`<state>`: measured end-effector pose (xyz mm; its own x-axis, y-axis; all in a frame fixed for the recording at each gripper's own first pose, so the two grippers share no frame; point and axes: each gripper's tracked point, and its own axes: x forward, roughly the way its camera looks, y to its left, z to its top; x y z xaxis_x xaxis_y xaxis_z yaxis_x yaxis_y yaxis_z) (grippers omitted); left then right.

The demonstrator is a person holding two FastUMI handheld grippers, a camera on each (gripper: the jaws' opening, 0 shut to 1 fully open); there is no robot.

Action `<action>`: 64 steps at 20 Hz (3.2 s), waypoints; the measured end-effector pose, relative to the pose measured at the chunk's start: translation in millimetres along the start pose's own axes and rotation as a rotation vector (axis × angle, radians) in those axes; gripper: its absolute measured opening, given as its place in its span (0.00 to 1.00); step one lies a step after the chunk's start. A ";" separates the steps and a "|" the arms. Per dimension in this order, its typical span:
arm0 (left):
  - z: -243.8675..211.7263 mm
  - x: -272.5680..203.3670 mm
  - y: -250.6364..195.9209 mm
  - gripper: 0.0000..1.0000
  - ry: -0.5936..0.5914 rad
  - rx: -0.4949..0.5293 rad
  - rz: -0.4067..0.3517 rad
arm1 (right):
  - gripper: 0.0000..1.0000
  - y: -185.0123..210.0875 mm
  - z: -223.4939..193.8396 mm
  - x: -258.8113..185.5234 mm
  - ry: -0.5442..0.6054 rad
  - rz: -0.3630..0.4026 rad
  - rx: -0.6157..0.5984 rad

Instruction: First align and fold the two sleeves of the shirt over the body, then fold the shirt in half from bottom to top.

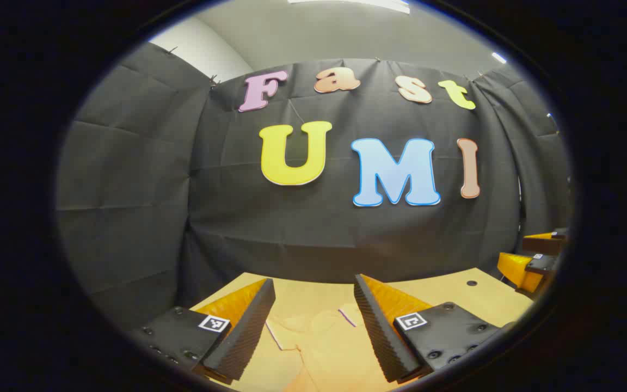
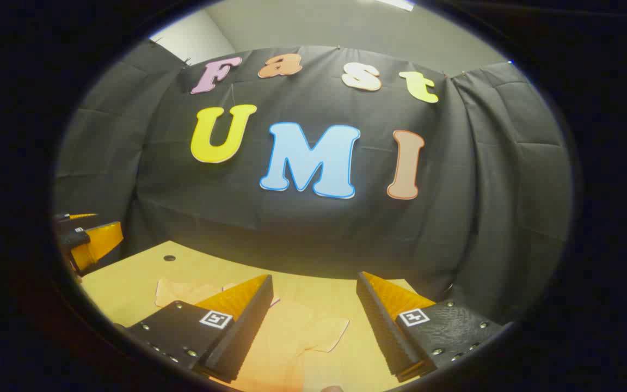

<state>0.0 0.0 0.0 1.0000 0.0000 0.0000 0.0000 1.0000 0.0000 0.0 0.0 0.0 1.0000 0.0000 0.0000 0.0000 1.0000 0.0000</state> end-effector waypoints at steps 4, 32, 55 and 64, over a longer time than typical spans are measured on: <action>-4.0 4.4 -2.7 0.94 0.008 0.003 -0.006 | 0.95 -1.7 -10.7 11.8 0.036 -0.001 0.016; -18.4 -43.6 8.8 0.94 0.113 -0.007 0.095 | 0.96 -66.0 -234.0 174.4 0.527 -0.141 0.092; -31.0 -47.1 16.5 0.94 0.121 -0.048 0.101 | 0.03 -53.5 -268.2 197.2 0.663 -0.097 0.272; -38.3 -57.3 32.3 0.94 0.116 -0.076 0.123 | 0.03 -3.2 -210.2 190.1 0.523 0.059 0.081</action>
<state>-57.3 32.3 -38.3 0.9858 0.1182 -0.1196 -0.1270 0.9895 -0.0685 190.1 -3.2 -210.2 0.8646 0.0771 -0.4964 -0.0358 0.9951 0.0921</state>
